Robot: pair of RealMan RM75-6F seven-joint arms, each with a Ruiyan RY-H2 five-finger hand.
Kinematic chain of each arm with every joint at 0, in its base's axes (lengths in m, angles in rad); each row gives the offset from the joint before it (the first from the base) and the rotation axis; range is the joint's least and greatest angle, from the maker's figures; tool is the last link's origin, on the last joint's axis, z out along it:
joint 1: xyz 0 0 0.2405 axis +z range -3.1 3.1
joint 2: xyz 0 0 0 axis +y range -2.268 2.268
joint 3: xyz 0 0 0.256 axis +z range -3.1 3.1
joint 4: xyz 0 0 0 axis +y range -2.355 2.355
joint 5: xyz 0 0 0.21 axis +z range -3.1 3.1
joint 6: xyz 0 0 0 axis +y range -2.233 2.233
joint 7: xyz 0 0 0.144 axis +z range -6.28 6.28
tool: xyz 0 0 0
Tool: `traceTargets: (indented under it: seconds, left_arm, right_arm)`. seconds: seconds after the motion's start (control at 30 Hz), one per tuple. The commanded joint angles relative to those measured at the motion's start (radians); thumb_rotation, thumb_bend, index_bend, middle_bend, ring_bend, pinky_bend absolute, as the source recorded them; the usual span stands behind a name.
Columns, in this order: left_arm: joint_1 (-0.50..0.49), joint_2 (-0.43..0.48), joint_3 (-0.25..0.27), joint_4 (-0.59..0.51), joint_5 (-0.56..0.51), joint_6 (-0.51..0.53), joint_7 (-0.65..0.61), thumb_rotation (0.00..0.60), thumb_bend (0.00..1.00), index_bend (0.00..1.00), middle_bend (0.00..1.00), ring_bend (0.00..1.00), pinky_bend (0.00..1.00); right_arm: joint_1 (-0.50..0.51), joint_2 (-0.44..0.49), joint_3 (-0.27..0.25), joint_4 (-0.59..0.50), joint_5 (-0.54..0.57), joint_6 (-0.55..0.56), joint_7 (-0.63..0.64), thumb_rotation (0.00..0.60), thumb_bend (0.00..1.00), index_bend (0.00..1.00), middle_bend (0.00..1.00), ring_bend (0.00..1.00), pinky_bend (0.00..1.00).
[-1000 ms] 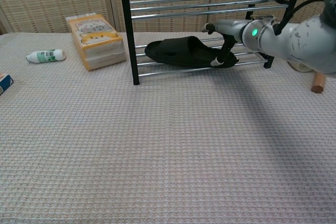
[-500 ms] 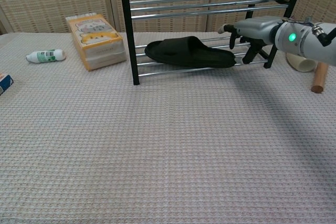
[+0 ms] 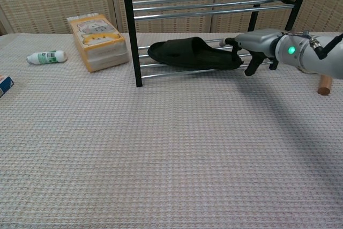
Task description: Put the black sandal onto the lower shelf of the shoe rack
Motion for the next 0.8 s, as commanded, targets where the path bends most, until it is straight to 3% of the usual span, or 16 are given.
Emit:
traceTargets:
  seconds: [0.03,0.8]
  left_arm:
    - [0.000,0.002,0.001,-0.001,-0.001,-0.002,0.002,0.600,0.19,0.09,0.08,0.08,0.20]
    - [0.002,-0.004,0.001,0.009,-0.009,-0.008,-0.006,0.600,0.19,0.09,0.08,0.08,0.20]
  right_arm:
    - [-0.003,0.005,-0.006,-0.017,-0.015,0.000,0.008,0.600,0.45,0.01,0.26,0.18,0.15]
    - [0.001,0.022,-0.022,-0.147,-0.101,0.015,0.040,0.600,0.45,0.01,0.26,0.18,0.15]
